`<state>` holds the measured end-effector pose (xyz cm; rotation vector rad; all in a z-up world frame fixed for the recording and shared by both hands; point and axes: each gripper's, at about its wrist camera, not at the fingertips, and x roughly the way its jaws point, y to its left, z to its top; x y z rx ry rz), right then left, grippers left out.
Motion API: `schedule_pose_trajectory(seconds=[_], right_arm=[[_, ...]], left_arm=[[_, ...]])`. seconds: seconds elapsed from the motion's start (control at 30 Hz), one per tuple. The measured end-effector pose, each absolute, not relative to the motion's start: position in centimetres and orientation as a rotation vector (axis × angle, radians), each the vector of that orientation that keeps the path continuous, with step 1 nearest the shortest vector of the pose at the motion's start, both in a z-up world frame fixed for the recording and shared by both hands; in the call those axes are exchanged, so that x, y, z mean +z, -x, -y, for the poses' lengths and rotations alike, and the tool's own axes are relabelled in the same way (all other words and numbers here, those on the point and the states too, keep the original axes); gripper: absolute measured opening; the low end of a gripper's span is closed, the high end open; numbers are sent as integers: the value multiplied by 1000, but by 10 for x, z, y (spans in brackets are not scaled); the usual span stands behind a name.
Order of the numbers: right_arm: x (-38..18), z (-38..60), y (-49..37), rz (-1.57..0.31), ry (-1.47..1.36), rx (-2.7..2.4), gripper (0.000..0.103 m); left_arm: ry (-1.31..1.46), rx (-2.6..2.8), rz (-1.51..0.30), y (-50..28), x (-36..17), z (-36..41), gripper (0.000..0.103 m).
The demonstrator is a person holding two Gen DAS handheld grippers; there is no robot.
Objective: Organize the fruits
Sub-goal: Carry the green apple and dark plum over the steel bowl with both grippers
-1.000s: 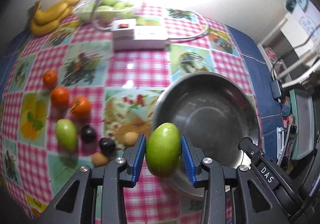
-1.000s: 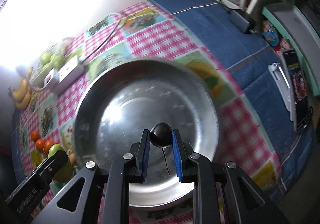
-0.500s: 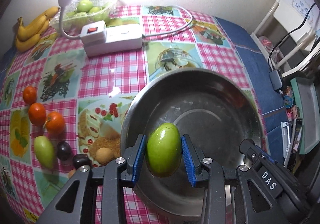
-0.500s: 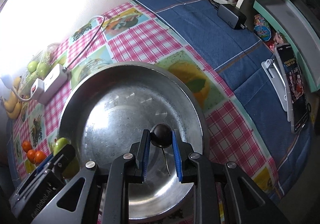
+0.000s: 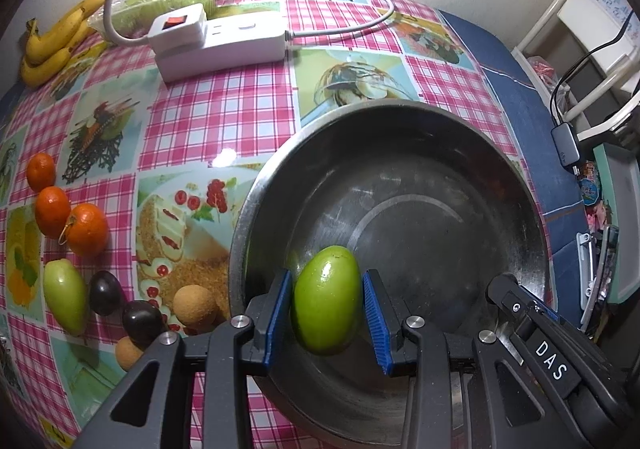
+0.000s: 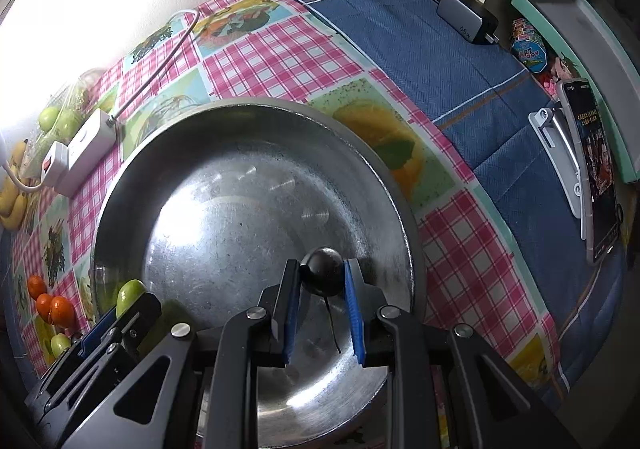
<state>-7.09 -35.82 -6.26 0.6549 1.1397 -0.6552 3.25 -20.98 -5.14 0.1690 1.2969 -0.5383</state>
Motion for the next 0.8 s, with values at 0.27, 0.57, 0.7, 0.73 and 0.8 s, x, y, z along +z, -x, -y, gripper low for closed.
schedule_pose_trajectory(seconds=[0.27, 0.57, 0.7, 0.73, 0.8], right_arm=[[-66, 358, 69, -1158, -646, -659, 23], [-66, 358, 69, -1160, -647, -668, 23], [-65, 359, 69, -1161, -642, -679, 31], [-65, 359, 70, -1158, -642, -682, 34], [-62, 359, 71, -1149, -641, -685, 35]], left_arm=[[-173, -533, -1300, -33, -55, 212, 39], [-171, -529, -1300, -32, -55, 212, 39], [-158, -531, -1298, -32, -52, 211, 40], [-157, -532, -1291, -32, -49, 210, 41], [-162, -535, -1270, -31, -43, 209, 41]])
